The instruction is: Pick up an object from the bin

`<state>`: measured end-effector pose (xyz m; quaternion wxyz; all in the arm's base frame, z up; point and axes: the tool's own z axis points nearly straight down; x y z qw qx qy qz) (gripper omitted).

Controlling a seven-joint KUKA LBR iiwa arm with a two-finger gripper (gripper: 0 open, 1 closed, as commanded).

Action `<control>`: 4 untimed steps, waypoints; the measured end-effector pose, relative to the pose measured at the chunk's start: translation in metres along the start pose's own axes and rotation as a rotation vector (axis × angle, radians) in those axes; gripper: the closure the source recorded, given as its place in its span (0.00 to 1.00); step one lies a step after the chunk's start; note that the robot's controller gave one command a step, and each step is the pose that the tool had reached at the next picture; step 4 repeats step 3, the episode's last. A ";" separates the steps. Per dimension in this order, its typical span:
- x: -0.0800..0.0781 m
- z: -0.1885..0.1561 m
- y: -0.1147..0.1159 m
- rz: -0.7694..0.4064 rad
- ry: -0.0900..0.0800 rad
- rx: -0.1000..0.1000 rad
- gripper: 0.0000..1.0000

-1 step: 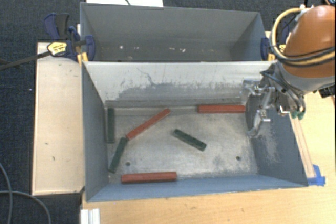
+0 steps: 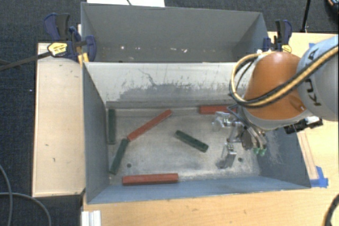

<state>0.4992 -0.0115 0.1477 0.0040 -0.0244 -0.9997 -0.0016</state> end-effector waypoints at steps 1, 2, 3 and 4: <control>-0.066 0.080 0.026 -0.141 -0.010 0.002 0.00; -0.067 0.077 0.025 -0.142 -0.012 0.003 1.00; -0.087 -0.080 -0.011 -0.153 -0.021 0.005 1.00; -0.087 -0.080 -0.011 -0.153 -0.021 0.005 1.00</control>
Offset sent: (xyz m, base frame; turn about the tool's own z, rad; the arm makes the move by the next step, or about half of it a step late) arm 0.0661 0.0221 -0.0777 -0.1400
